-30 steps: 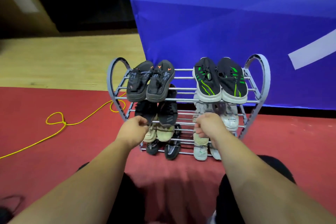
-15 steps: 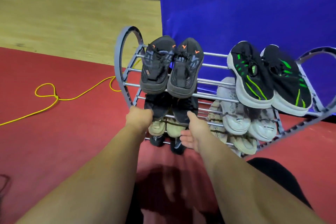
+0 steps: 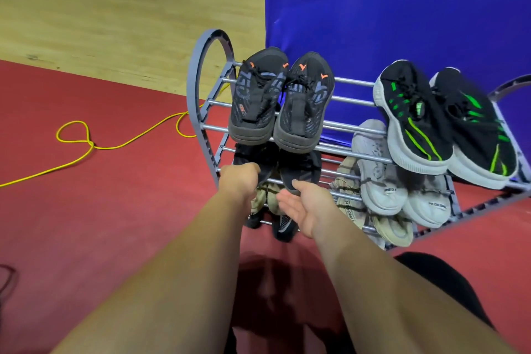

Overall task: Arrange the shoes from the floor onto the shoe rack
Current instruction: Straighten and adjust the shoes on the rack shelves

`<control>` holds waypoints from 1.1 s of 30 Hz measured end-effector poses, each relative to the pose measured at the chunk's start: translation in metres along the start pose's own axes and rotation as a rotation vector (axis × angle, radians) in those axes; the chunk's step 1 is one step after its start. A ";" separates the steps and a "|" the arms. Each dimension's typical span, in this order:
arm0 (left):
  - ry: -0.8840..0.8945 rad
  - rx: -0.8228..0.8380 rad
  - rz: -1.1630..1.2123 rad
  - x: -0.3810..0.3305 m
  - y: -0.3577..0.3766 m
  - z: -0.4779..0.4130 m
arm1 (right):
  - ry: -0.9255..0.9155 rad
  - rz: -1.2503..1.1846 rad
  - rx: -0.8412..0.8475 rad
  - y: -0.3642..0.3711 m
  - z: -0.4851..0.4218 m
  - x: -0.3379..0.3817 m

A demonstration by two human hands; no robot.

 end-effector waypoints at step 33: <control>-0.063 0.213 0.218 0.009 0.020 0.074 | -0.230 0.076 -0.149 -0.172 0.065 0.052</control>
Point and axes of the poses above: each hand's wrist, its own z-axis away from the middle knuckle, its own y-axis out of the palm, x = y × z, the point moved 3 cm from there along -z, towards the middle knuckle, and after that the axes turned 8 degrees about -x, right-handed, at the moved point
